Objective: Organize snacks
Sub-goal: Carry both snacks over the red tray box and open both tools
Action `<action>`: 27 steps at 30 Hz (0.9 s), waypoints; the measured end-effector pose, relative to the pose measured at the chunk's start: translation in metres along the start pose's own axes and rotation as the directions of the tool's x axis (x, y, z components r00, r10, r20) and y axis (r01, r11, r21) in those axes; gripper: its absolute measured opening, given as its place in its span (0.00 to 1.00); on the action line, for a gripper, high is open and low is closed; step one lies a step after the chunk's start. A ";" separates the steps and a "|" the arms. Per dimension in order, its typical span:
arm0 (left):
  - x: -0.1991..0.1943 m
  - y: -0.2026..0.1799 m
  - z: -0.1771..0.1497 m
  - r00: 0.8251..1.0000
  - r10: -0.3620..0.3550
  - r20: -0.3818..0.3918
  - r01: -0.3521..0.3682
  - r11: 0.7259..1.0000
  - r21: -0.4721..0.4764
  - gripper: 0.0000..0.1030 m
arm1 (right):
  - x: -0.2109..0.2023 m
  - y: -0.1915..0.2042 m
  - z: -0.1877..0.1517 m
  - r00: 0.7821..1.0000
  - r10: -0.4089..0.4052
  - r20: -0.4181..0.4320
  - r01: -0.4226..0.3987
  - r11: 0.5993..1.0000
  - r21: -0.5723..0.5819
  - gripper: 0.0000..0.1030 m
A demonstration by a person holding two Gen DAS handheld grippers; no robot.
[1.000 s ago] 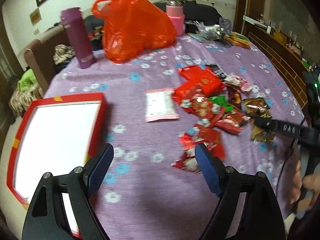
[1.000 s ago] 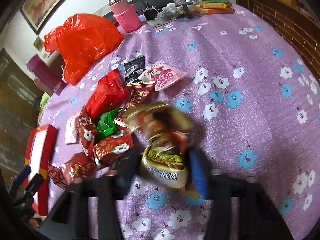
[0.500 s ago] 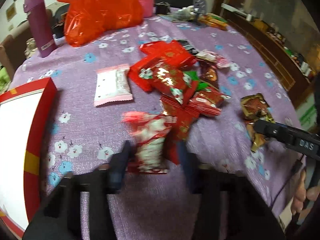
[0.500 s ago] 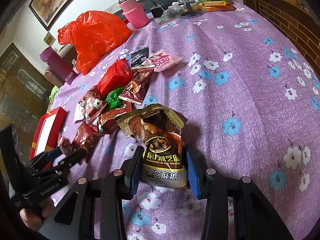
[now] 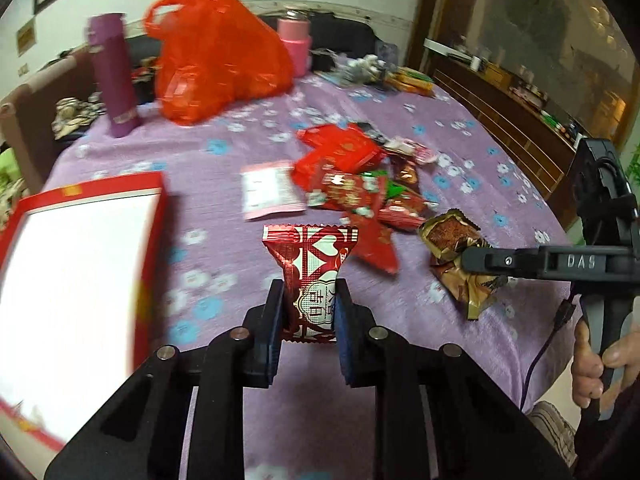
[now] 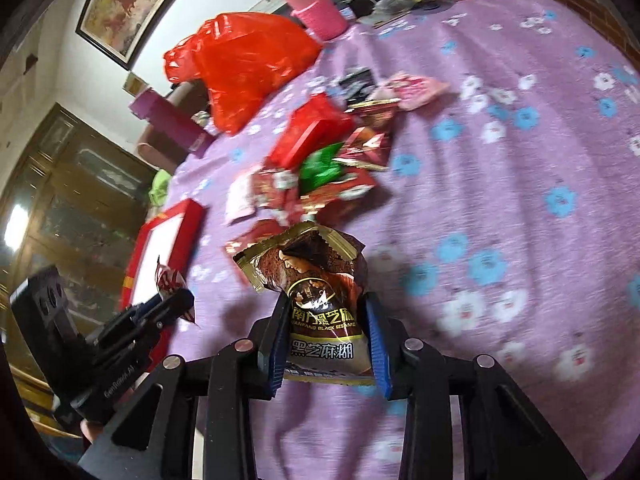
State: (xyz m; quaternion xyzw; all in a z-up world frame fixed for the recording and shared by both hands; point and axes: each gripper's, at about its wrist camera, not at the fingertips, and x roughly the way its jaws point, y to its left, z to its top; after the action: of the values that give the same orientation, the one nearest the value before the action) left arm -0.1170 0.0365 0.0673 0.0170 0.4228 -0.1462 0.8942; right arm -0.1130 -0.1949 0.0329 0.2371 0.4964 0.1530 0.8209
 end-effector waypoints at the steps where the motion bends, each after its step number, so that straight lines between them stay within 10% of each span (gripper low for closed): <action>1: -0.008 0.006 -0.004 1.000 0.028 0.007 -0.028 1.000 -0.004 0.20 | 0.002 0.005 0.000 1.000 0.024 -0.008 -0.024 1.000 0.009 0.34; 9: -0.050 0.077 -0.029 0.966 0.258 0.017 -0.257 0.964 -0.071 0.20 | 0.030 0.087 0.006 0.975 0.209 -0.077 -0.214 0.976 -0.048 0.34; 20: -0.049 0.157 -0.046 0.908 0.411 -0.084 -0.419 0.888 -0.190 0.22 | 0.128 0.231 -0.012 0.951 0.244 -0.191 -0.277 0.945 -0.173 0.35; 25: -0.060 0.171 -0.052 0.876 0.475 -0.080 -0.480 0.845 -0.236 0.50 | 0.142 0.256 -0.017 0.909 0.352 -0.223 -0.387 0.912 -0.139 0.40; 27: -0.063 0.171 -0.052 0.875 0.479 -0.071 -0.481 0.842 -0.242 0.51 | 0.130 0.256 -0.013 0.928 0.330 -0.176 -0.361 0.912 -0.193 0.42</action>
State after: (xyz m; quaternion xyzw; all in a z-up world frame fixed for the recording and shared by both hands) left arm -0.1468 0.2241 0.0660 0.0088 0.4235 0.1373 0.8954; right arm -0.0691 0.0865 0.0697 0.2168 0.4825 0.3666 0.7653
